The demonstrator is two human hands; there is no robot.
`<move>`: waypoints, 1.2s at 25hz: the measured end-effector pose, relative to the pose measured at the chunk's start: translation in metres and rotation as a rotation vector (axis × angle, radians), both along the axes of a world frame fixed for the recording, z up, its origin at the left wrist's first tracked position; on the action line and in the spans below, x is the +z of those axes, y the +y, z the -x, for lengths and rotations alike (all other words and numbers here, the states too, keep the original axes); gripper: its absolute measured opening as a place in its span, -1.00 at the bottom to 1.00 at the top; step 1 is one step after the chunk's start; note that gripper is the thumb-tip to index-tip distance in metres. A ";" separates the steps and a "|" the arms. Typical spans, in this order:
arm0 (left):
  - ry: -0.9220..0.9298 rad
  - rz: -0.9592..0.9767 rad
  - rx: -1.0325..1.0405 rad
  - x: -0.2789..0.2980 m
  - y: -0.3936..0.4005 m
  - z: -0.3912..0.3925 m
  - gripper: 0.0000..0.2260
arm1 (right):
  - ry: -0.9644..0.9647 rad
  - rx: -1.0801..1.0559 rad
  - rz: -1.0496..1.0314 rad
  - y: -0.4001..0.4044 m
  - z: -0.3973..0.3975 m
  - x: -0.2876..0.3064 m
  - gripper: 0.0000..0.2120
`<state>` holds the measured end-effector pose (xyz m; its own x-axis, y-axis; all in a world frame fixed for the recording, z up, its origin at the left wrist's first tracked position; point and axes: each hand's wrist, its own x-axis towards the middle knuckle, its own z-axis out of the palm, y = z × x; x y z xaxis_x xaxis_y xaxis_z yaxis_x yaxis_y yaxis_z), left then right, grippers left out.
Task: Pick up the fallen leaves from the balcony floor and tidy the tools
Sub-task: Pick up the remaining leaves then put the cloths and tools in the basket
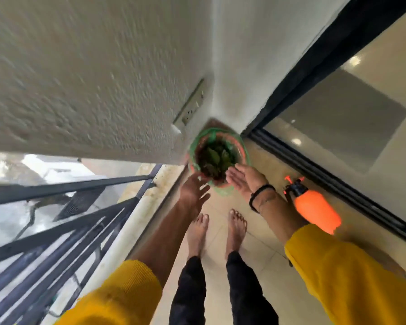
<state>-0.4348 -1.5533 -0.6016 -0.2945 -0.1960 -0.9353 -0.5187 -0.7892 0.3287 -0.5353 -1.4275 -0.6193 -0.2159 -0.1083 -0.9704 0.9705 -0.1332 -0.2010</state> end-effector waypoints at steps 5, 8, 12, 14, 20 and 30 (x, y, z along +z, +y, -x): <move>0.045 0.172 -0.508 0.136 -0.002 -0.061 -0.80 | 0.129 0.114 -0.179 0.052 -0.035 0.141 -0.88; 0.120 0.215 -0.795 0.209 0.001 -0.067 -0.88 | 0.255 0.119 -0.274 0.093 -0.076 0.229 -0.82; 0.189 0.210 -0.983 0.283 0.029 -0.053 -0.86 | 0.318 -0.096 -0.301 0.146 -0.145 0.295 -0.93; 0.206 0.173 -1.101 0.310 0.057 -0.048 -0.78 | 0.325 -0.266 -0.310 0.172 -0.191 0.314 -0.93; 0.321 0.160 -1.561 0.341 0.152 -0.052 -0.77 | 0.281 -0.646 -0.449 0.219 -0.320 0.348 -0.95; 0.421 0.138 -2.025 0.366 0.362 -0.189 -0.80 | 0.149 -1.248 -0.481 0.295 -0.518 0.354 -0.88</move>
<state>-0.2460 -1.1912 -0.2355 -0.2805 0.5608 -0.7790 -0.3233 0.7090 0.6268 -0.0173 -1.1328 -0.2658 -0.0260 0.5789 -0.8150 0.2181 -0.7923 -0.5698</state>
